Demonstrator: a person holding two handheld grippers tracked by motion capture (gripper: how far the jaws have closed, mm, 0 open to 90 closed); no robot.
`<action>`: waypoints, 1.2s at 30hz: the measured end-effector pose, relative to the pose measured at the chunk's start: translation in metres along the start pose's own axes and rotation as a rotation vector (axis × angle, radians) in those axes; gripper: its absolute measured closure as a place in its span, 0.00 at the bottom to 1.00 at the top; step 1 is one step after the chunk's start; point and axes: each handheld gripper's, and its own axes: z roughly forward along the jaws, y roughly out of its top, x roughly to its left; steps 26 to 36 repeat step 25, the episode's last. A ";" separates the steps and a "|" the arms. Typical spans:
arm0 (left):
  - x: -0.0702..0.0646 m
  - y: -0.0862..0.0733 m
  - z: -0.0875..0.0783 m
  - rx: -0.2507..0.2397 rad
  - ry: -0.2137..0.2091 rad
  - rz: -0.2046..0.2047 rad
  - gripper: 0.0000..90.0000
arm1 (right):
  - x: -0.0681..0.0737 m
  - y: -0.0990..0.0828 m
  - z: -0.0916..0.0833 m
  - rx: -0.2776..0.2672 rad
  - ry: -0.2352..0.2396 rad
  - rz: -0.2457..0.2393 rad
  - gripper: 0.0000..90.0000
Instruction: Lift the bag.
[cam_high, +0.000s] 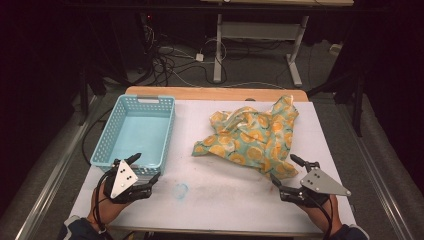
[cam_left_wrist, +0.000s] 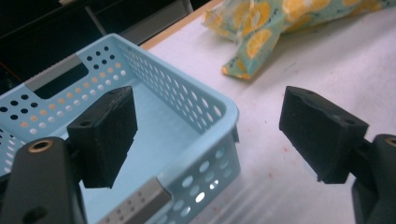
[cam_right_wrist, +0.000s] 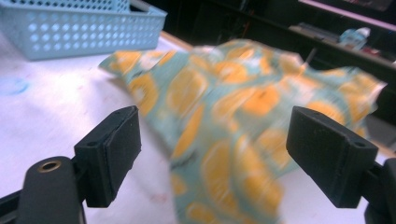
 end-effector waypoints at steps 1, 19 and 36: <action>0.000 -0.001 0.000 -0.002 0.005 0.006 0.21 | 0.002 -0.003 0.000 0.009 0.011 0.001 0.20; 0.001 -0.001 0.001 -0.010 0.002 -0.012 0.21 | 0.008 -0.003 0.000 0.014 0.037 -0.008 0.20; 0.000 0.000 0.004 0.000 -0.003 -0.013 0.21 | 0.005 -0.003 -0.002 -0.001 0.042 0.007 0.20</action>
